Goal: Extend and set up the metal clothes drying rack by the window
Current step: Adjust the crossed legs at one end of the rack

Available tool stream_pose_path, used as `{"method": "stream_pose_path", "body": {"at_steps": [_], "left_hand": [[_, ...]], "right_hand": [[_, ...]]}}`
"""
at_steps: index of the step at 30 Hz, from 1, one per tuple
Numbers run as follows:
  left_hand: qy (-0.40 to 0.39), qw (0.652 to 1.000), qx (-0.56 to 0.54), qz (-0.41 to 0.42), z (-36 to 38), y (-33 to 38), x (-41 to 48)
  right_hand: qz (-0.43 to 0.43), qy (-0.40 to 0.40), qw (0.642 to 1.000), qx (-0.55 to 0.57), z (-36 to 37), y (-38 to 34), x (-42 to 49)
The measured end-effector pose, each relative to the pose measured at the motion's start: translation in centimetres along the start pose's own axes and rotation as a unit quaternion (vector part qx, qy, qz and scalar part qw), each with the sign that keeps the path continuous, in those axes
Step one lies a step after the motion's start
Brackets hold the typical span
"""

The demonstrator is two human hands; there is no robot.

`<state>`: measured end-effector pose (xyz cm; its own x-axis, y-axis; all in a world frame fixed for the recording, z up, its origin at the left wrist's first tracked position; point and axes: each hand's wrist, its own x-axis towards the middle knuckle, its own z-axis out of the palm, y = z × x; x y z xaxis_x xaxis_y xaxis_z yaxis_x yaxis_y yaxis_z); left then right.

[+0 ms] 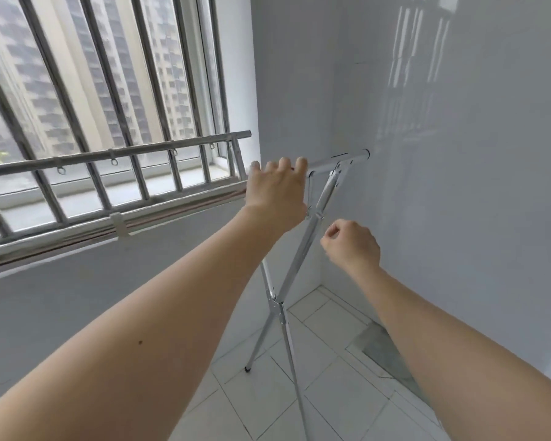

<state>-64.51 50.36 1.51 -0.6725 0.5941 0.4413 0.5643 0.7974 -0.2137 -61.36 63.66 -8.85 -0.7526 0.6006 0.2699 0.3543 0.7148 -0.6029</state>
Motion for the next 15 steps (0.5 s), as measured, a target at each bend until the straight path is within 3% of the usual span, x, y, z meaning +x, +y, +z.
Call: {"method": "stream_pose_path", "body": {"at_steps": [10,13,15], "left_hand": [[-0.048,0.999,0.002,0.025,1.0,1.2,7.9],[-0.159,0.986,-0.041,0.000,0.6,1.6,9.4],[-0.265,0.949,-0.129,-0.108,0.3,2.6,10.8]], "right_hand": [[0.102,-0.126,0.984,0.077,9.7,3.4,6.5],[0.148,-0.157,0.959,0.181,11.9,2.8,8.1],[0.179,-0.284,0.909,0.248,13.0,2.3,11.2]]}}
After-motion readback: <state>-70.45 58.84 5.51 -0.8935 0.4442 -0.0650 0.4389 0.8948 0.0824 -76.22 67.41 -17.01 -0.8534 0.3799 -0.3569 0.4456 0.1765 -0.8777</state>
